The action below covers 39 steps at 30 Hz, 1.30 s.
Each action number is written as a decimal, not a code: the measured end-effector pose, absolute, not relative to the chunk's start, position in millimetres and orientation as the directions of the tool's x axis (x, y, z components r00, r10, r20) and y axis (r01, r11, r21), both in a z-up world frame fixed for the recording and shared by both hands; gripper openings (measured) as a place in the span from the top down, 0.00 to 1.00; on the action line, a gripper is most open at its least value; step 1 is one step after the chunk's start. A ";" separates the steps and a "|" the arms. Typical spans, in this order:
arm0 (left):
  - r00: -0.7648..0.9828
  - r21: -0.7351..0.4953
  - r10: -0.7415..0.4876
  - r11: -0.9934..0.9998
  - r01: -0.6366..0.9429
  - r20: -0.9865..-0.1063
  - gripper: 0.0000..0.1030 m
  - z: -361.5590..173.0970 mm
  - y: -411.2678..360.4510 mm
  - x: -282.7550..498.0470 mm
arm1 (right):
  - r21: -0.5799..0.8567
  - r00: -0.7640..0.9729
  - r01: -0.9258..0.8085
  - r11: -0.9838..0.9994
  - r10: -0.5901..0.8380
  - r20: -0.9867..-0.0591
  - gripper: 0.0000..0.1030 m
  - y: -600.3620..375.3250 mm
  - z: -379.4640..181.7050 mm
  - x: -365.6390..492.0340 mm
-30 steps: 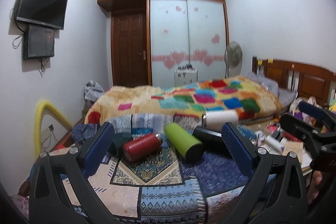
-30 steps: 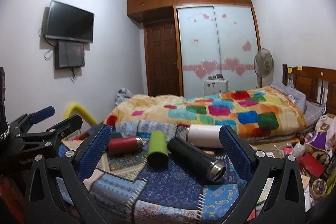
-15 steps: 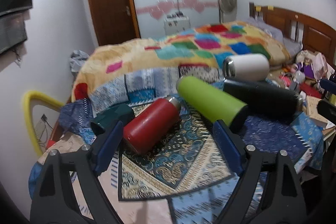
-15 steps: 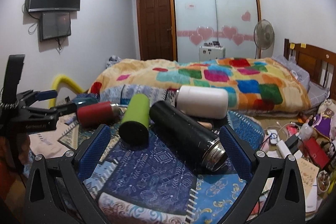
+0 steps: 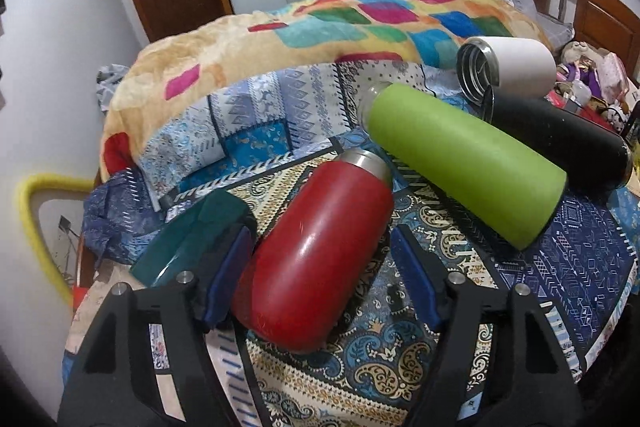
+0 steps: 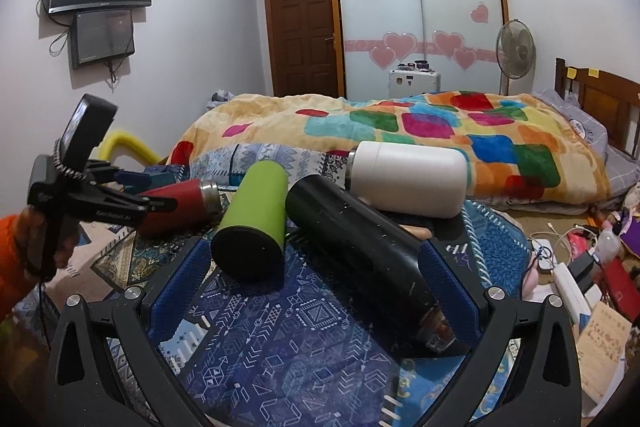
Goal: Flip cup upright
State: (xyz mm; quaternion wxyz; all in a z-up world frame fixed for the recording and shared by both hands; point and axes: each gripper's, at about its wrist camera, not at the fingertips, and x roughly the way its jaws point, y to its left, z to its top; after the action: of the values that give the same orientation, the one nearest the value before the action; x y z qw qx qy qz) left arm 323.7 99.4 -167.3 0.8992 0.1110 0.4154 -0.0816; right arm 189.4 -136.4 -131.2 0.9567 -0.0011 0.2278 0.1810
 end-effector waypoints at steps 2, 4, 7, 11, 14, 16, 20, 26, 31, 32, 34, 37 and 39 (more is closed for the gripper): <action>0.624 0.134 -0.057 0.958 0.255 -0.780 0.29 -171.9 97.5 328.3 | 0.081 0.829 -0.348 0.934 0.347 -0.439 0.00 -136.5 -131.9 191.6; 0.623 0.152 -0.045 0.954 0.259 -0.781 0.29 -173.6 95.1 329.3 | 0.083 0.827 -0.347 0.934 0.347 -0.442 0.00 -136.8 -131.2 195.5; 0.617 0.135 -0.055 0.957 0.257 -0.785 0.29 -173.5 97.7 332.3 | 0.088 0.828 -0.345 0.935 0.347 -0.441 0.00 -139.1 -129.7 198.0; 0.588 0.116 -0.077 0.952 0.283 -0.805 0.30 -168.9 96.4 331.8 | 0.098 0.830 -0.341 0.935 0.349 -0.436 0.00 -139.5 -128.3 200.3; 0.565 0.079 -0.131 0.939 0.333 -0.815 0.35 -158.6 90.6 322.4 | 0.102 0.832 -0.344 0.933 0.353 -0.427 0.00 -140.0 -127.9 198.7; 0.562 0.104 -0.121 0.931 0.351 -0.818 0.35 -157.2 84.5 320.0 | 0.102 0.833 -0.346 0.933 0.355 -0.424 0.00 -139.9 -127.9 198.8; 0.508 0.116 -0.089 0.926 0.358 -0.857 0.33 -176.7 77.2 332.3 | 0.109 0.827 -0.350 0.930 0.362 -0.430 0.00 -137.5 -129.4 201.5; 0.514 0.153 -0.057 0.922 0.356 -0.856 0.31 -194.3 68.9 338.0 | 0.107 0.828 -0.351 0.930 0.362 -0.428 0.00 -137.9 -131.2 200.0; 0.494 0.102 -0.088 0.933 0.346 -0.865 0.38 -203.2 70.9 337.0 | 0.114 0.821 -0.347 0.931 0.361 -0.442 0.00 -137.9 -133.3 201.5; 0.495 0.106 -0.085 0.933 0.344 -0.865 0.38 -203.2 70.2 334.9 | 0.118 0.819 -0.348 0.930 0.363 -0.444 0.00 -137.9 -133.6 201.2; 0.509 0.125 -0.072 0.931 0.342 -0.858 0.38 -203.2 67.4 328.7 | 0.119 0.819 -0.347 0.930 0.363 -0.444 0.00 -137.9 -133.2 200.2; 0.523 0.136 -0.064 0.932 0.335 -0.850 0.39 -201.5 66.2 319.6 | 0.114 0.819 -0.351 0.930 0.363 -0.444 0.00 -138.0 -132.6 199.2; 0.530 0.130 -0.062 0.939 0.319 -0.846 0.39 -198.0 67.2 311.2 | 0.113 0.818 -0.352 0.929 0.364 -0.445 0.00 -138.0 -131.4 198.1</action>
State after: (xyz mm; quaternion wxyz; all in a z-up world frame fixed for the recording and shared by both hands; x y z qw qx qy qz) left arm 311.2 67.2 -198.0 0.8640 0.1355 0.4722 -0.1102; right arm 198.1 -138.0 -131.4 0.9535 0.0126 0.2357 0.1877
